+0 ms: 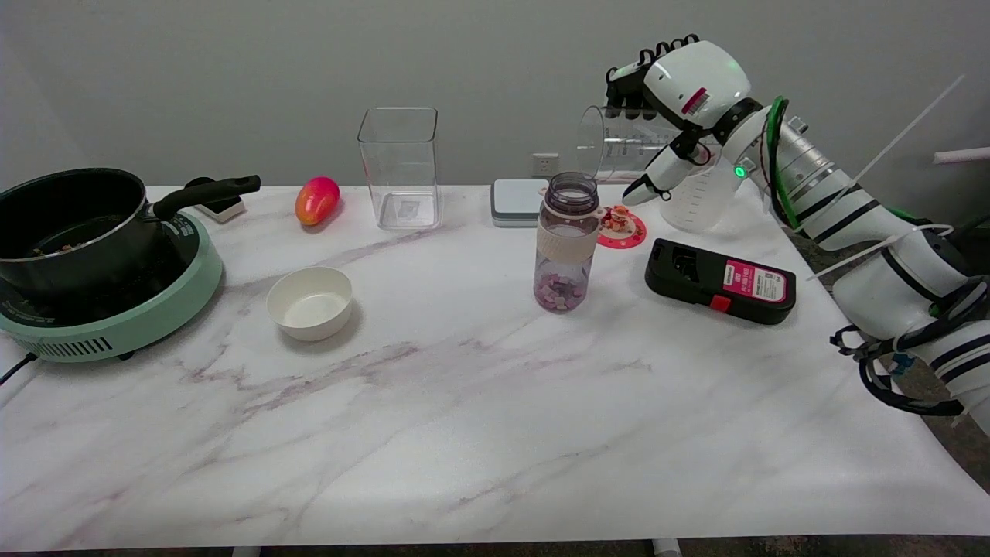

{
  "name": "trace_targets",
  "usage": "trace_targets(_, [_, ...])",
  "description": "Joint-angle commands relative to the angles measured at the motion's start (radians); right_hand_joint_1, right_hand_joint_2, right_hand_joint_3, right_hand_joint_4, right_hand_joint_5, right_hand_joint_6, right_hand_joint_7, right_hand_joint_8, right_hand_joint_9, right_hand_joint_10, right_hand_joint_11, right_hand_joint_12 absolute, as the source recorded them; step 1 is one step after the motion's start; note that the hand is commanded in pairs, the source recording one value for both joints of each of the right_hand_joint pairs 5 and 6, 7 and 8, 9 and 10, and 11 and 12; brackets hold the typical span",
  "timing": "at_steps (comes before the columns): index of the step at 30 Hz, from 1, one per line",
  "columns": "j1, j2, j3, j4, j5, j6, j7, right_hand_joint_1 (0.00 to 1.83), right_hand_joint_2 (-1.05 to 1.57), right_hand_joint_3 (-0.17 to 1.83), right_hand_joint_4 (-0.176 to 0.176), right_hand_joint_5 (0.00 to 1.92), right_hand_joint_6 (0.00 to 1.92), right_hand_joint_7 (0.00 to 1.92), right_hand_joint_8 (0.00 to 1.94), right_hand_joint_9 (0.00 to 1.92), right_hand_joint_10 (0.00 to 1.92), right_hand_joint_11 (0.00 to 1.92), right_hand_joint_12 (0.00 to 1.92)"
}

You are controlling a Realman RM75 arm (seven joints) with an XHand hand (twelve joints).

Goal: Pour the contents of the measuring cup into the bottle.

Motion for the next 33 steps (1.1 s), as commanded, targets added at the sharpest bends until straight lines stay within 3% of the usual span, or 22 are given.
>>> trace_targets(1, [0.024, 0.020, -0.013, 0.016, -0.117, -0.007, 0.073, 1.36, 1.47, 0.35, 0.000, 1.92, 1.92, 1.92, 1.92, 1.87, 1.87, 1.64, 1.64])
trace_targets(15, [0.023, 0.050, -0.021, 0.026, -0.166, -0.008, 0.082, 1.36, 1.47, 0.35, 0.000, 1.92, 1.92, 1.92, 1.92, 1.86, 1.86, 1.63, 1.63])
trace_targets(33, [0.044, 0.056, -0.021, 0.031, -0.320, -0.021, 0.221, 1.37, 1.45, 0.39, 0.000, 1.92, 1.92, 1.92, 1.92, 1.86, 1.86, 1.61, 1.61])
